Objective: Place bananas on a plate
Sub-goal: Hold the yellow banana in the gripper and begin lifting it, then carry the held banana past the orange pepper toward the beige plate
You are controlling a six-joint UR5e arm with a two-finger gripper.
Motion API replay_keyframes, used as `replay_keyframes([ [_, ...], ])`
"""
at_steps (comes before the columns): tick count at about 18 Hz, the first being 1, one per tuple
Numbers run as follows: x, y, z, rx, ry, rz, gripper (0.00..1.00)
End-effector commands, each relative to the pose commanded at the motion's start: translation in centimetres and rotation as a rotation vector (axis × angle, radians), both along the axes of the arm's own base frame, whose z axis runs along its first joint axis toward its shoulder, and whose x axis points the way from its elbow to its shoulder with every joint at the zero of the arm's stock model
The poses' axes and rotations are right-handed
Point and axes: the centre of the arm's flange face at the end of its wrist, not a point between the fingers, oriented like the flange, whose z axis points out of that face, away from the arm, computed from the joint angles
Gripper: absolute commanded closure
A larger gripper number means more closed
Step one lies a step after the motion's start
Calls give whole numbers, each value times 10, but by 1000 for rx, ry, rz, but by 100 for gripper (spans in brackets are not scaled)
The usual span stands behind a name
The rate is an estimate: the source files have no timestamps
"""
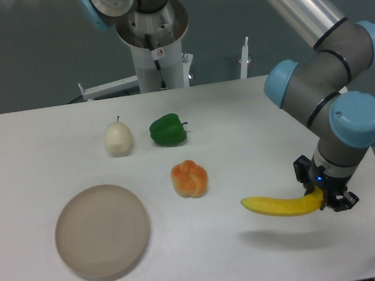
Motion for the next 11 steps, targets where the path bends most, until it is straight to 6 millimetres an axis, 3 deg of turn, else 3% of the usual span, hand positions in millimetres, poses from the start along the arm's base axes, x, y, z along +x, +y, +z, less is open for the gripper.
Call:
replay_keyframes([
  [7,4,6,-5,0,-3,18,69],
  [11,42,31,-2,5,-6,-7,70],
])
